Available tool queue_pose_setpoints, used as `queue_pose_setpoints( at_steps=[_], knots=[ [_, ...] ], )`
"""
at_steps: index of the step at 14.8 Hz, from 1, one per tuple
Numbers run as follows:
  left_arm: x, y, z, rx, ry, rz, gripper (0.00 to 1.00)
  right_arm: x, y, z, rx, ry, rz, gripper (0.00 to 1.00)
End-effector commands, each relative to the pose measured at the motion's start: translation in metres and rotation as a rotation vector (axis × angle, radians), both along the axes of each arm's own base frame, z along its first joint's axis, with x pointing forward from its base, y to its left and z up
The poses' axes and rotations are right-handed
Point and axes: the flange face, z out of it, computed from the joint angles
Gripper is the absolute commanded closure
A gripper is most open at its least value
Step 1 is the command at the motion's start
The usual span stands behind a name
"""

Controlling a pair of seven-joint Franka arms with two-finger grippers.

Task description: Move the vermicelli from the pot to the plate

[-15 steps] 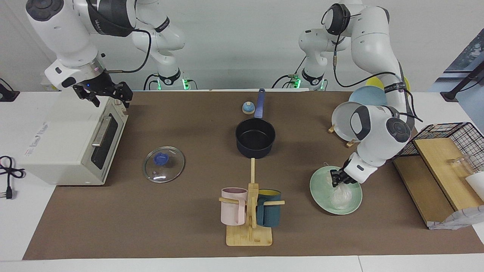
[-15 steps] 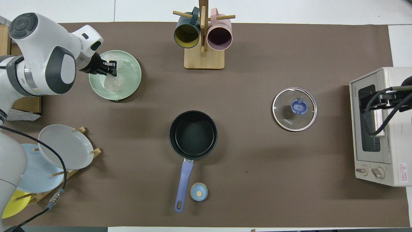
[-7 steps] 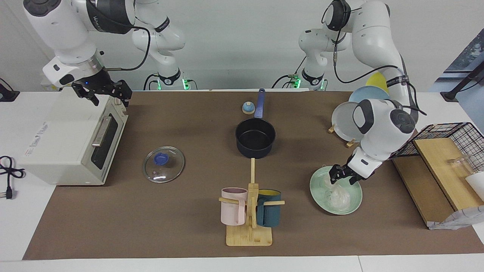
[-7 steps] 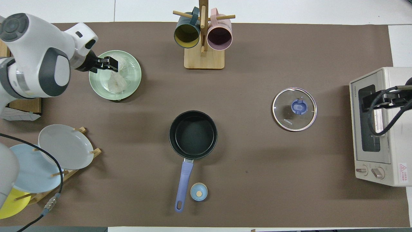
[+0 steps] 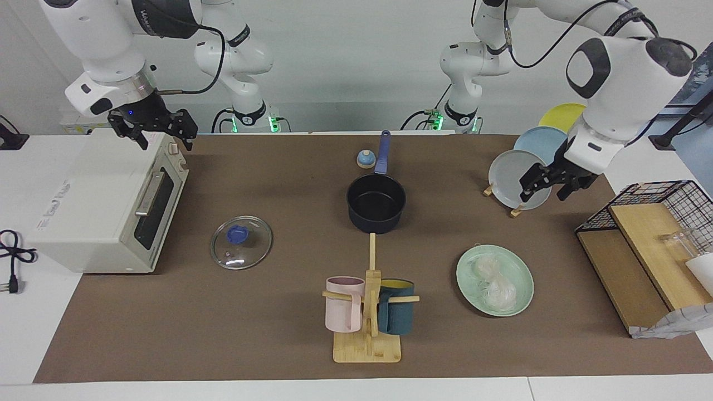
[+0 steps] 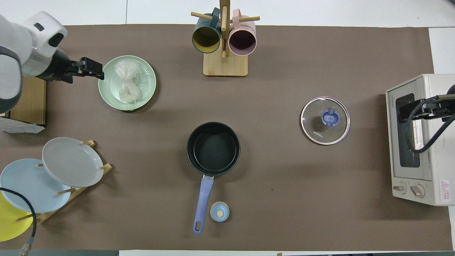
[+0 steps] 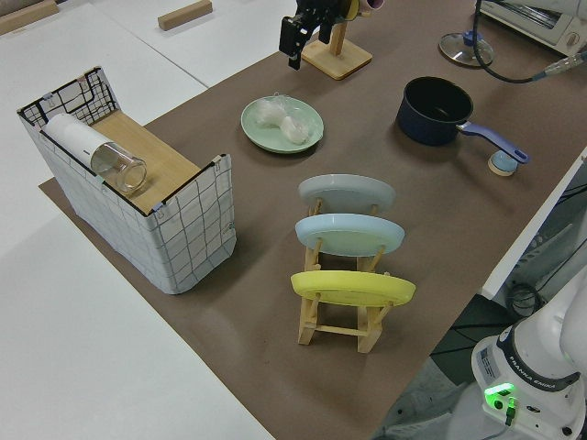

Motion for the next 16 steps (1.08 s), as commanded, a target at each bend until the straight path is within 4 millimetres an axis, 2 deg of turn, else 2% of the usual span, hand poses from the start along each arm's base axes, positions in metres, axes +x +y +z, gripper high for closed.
queue_pose_setpoints(
  at_steps=[1,4,6,8,11,13,16],
  knots=[
    [-0.031,0.007,0.009,0.034,0.058,0.012,0.0,-0.005,-0.002,0.004,0.024,-0.008,-0.013,0.0],
    [-0.053,-0.006,0.0,0.074,0.084,-0.022,0.0,-0.004,-0.006,0.005,0.025,-0.01,-0.024,0.0],
    [-0.058,-0.011,-0.003,0.091,0.091,-0.039,0.0,-0.003,0.001,0.005,0.083,-0.015,-0.025,0.0],
    [-0.058,-0.013,0.007,0.11,0.078,-0.046,0.0,-0.003,0.002,0.005,0.095,-0.009,-0.012,0.0],
    [-0.059,-0.007,0.035,0.14,0.055,-0.05,0.0,-0.004,0.004,0.006,0.087,-0.008,0.033,0.0],
    [-0.058,-0.001,0.037,0.145,0.049,-0.045,0.0,-0.004,0.004,0.005,0.086,-0.005,0.034,0.0],
    [-0.057,-0.003,0.034,0.141,0.047,-0.049,0.0,-0.004,0.008,0.005,0.083,-0.004,0.04,0.0]
  ],
)
